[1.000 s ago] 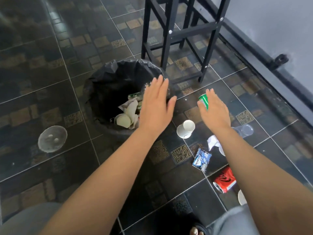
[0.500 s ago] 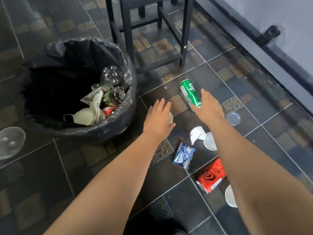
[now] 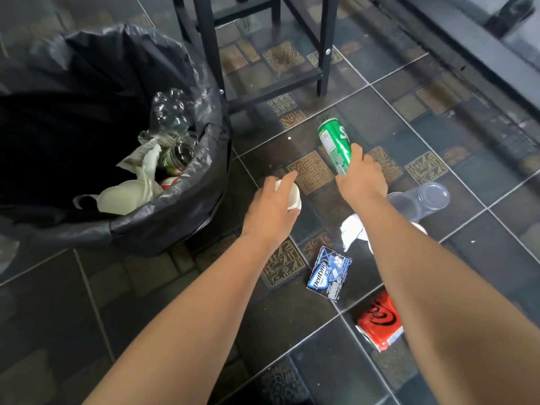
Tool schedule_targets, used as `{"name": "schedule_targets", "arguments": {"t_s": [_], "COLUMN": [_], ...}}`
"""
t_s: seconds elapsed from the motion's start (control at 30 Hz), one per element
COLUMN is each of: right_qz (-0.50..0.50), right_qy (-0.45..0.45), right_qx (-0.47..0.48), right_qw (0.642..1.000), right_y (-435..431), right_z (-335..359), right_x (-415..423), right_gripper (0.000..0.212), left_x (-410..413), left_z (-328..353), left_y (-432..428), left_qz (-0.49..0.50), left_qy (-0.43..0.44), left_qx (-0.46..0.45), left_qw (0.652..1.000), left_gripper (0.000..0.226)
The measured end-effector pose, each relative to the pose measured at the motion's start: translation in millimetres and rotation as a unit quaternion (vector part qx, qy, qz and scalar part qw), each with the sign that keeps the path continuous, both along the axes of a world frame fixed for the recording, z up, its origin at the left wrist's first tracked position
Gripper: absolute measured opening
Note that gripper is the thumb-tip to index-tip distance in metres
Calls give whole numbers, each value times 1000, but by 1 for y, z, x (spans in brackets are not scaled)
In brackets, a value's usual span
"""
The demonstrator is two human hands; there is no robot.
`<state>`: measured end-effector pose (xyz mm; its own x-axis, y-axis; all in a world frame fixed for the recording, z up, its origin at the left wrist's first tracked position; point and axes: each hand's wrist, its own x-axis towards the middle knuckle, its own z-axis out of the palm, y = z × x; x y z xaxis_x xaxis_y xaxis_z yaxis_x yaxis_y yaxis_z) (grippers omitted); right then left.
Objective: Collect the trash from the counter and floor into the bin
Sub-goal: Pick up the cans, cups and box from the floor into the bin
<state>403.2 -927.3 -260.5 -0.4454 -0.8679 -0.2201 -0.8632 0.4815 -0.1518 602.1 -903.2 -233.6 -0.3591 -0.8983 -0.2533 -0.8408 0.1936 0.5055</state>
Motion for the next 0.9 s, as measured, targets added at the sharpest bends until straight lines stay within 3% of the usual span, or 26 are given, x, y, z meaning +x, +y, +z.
{"name": "schedule_targets", "arguments": {"t_s": [0.2,0.33,0.57,0.8,0.9], "right_qz": [-34,-62,-2,120,171], "right_qy": [-38,-79,-117,-159,-172], "right_qx": [-78,-162,-322,-397,-379], "right_qw": [996,982,939,896,893], "right_y": [13,20,27,21,11], "right_z": [21,51,121,180,188], "right_x": [14,21,42,110,146], "right_gripper": [68,58,51,53,56], "left_x": [-1,-6,11,97,136], "left_z": [35,65,126,159,159], "left_y": [-1,4,23,11,8], "left_qz": [88,84,101,282,317], "left_qy": [109,163,288,228,162], "left_qx": [-59,-132,-279,-340,-318], "left_qw": [988,974,911,868,879], "left_gripper": [66,58,60,55,51]}}
